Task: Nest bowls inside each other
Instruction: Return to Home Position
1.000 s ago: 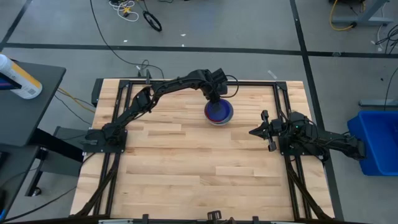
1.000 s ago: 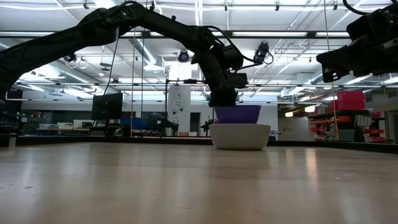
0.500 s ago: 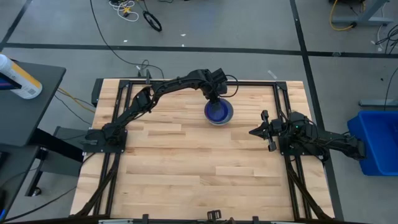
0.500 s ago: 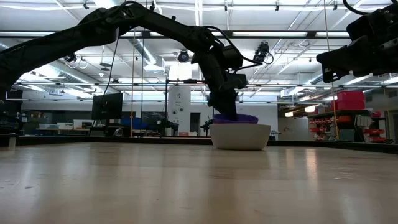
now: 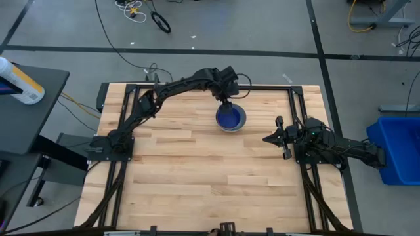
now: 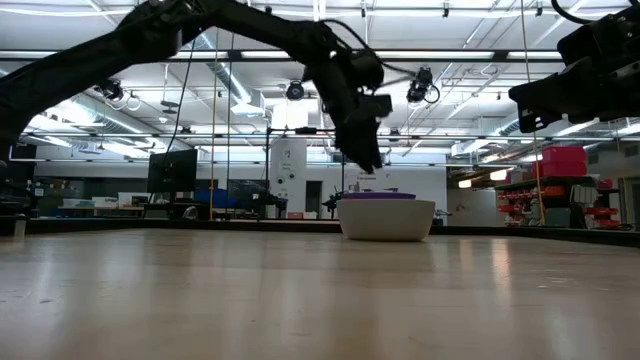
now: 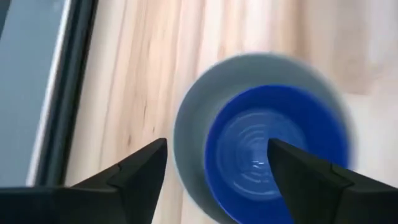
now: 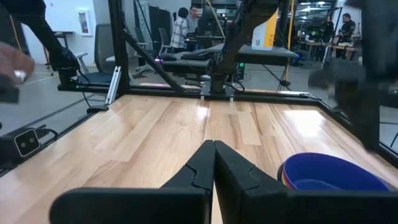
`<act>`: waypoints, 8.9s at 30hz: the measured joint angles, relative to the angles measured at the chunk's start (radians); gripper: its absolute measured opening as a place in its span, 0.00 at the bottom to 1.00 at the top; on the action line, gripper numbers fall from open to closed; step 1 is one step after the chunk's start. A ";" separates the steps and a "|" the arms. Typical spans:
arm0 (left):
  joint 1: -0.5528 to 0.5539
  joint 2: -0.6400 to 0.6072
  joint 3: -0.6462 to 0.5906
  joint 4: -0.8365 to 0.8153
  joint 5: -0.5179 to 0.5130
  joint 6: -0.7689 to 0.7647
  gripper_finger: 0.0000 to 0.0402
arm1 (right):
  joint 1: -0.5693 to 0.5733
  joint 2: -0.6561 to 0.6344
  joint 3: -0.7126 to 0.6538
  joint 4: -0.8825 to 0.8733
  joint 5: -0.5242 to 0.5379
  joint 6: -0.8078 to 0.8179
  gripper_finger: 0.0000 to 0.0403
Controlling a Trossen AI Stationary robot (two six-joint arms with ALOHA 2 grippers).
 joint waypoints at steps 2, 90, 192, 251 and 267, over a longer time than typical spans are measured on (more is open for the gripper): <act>0.000 -0.040 0.000 -0.003 0.033 0.016 0.72 | 0.000 0.000 0.000 0.000 0.000 0.000 0.03; -0.630 -2.369 -2.317 1.055 -0.649 -0.333 0.57 | 0.000 0.044 0.000 -0.003 -0.001 0.136 0.03; -0.269 -2.372 -2.266 0.879 -0.192 -0.144 0.48 | -0.149 0.066 -0.018 0.030 0.175 0.139 0.03; -0.269 -2.372 -2.263 0.880 -0.192 -0.147 0.48 | -0.149 0.066 -0.018 0.030 0.175 0.139 0.03; -0.269 -2.372 -2.263 0.880 -0.192 -0.147 0.48 | -0.149 0.066 -0.018 0.030 0.175 0.139 0.03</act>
